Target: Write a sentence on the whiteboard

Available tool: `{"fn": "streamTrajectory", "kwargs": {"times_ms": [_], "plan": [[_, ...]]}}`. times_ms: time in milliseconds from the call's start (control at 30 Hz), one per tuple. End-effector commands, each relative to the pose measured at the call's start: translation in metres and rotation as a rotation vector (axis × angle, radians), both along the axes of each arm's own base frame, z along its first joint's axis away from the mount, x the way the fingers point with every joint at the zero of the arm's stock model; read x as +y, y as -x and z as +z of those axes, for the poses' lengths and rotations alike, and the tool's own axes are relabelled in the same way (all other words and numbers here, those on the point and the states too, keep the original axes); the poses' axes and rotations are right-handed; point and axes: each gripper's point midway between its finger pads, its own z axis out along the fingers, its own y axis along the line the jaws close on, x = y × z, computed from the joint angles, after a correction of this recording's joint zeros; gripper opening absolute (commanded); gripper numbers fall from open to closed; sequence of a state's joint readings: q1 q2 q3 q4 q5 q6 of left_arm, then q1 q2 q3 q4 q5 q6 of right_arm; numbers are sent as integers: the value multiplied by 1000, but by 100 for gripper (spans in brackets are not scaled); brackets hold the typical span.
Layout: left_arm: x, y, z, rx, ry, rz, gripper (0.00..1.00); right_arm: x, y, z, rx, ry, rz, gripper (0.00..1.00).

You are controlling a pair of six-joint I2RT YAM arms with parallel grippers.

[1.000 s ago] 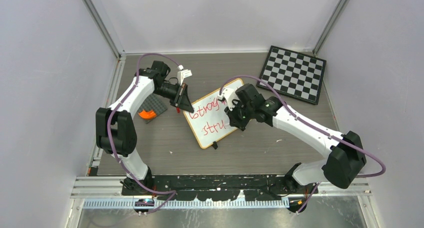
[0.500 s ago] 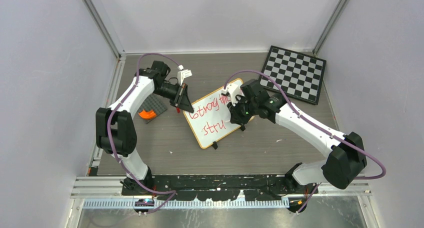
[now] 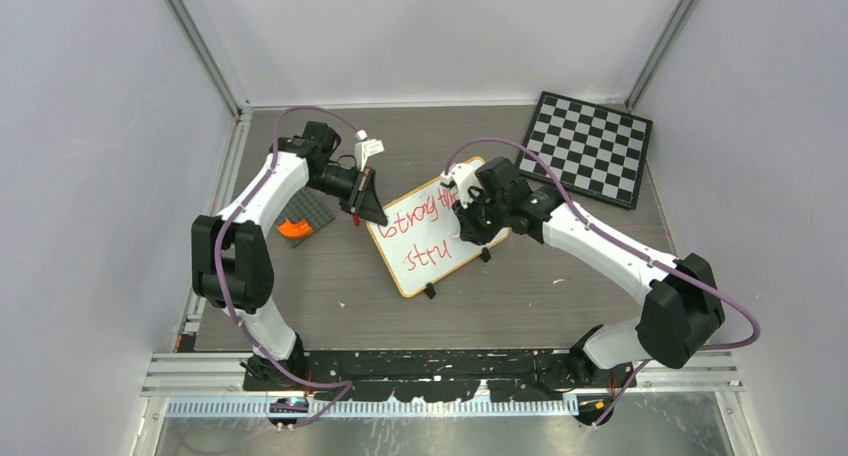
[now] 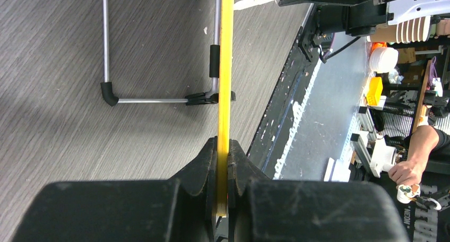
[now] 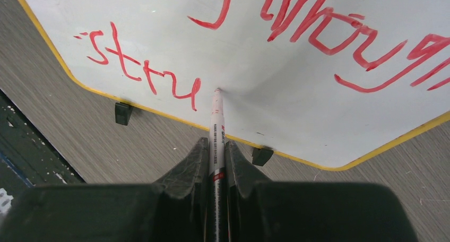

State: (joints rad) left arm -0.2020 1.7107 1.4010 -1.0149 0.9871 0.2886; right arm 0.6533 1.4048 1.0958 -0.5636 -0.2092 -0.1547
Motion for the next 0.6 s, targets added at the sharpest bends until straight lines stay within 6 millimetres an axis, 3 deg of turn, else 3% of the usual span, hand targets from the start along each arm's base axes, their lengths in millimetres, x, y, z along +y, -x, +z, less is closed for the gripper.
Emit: {"fn": "streamTrajectory", "kwargs": {"times_ms": [0,267,567], "plan": [[6,-4,-6,-3,-61,18,0,5,-16,9,-68,-22,-35,0],[6,-3,-7,-3,-64,17,0,14,-17,9,-68,-43,-22,0],[7,-3,-8,-1,-69,14,0,10,-3,-13,-32,5,19,0]]}}
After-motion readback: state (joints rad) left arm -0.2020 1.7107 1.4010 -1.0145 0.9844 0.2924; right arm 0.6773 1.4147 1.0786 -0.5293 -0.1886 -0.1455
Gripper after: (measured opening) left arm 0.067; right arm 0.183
